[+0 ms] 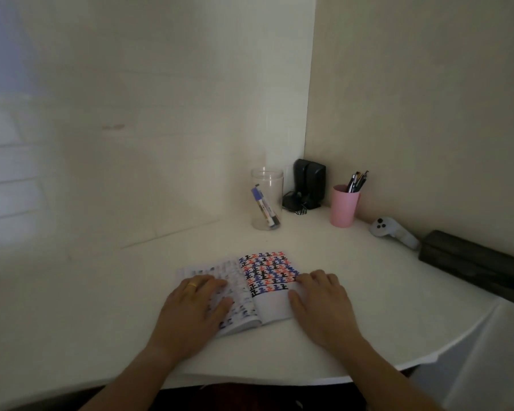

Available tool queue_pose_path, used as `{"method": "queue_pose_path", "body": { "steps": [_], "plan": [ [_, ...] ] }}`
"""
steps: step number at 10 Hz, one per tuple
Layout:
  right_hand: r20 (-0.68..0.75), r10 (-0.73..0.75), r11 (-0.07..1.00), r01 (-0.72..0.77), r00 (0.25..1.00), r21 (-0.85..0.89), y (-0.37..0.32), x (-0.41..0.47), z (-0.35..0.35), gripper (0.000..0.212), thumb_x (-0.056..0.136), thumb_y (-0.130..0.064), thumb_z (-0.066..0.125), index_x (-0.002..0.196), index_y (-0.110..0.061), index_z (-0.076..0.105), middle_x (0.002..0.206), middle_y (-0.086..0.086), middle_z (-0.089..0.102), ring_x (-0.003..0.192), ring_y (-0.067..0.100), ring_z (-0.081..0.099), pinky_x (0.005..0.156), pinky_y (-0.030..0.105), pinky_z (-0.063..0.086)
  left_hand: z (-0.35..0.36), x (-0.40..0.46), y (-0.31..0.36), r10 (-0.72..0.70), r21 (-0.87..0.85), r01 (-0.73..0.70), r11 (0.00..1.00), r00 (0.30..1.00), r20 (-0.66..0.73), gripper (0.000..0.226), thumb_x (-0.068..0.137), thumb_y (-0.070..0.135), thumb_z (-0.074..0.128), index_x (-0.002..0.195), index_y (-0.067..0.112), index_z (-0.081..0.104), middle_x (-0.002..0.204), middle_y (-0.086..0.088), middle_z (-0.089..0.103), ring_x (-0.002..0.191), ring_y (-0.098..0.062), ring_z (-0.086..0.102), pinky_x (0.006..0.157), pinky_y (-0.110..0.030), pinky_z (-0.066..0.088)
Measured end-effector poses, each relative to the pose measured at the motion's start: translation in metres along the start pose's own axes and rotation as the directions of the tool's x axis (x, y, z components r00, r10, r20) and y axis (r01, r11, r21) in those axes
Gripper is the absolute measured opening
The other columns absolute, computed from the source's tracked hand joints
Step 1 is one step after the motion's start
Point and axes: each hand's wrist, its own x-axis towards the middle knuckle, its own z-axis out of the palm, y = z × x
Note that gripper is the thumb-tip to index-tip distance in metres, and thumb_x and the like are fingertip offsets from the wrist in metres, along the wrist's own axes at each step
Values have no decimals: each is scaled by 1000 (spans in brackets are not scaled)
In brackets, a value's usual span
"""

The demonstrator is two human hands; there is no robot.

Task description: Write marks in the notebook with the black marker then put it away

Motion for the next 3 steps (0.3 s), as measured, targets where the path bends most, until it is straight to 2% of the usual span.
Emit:
{"method": "queue_pose_path", "body": {
  "steps": [2, 3],
  "plan": [
    [41, 31, 998, -33, 999, 59, -2, -1, -3, 44, 93, -49, 42, 121, -22, 63, 117, 5, 63, 107, 27, 55, 87, 39, 48, 2, 1, -2, 21, -11, -22, 1000, 999, -26, 47, 90, 59, 42, 121, 32, 65, 126, 2, 66, 118, -23, 58, 97, -40, 50],
    [30, 157, 954, -159, 987, 254, 0, 1, -8, 41, 96, -51, 46, 122, -24, 64, 124, 3, 62, 115, 25, 53, 94, 37, 45, 5, 0, -4, 25, -17, -25, 1000, 999, -32, 47, 90, 59, 42, 120, 32, 65, 125, 3, 66, 118, -23, 59, 97, -42, 51]
  ]
}}
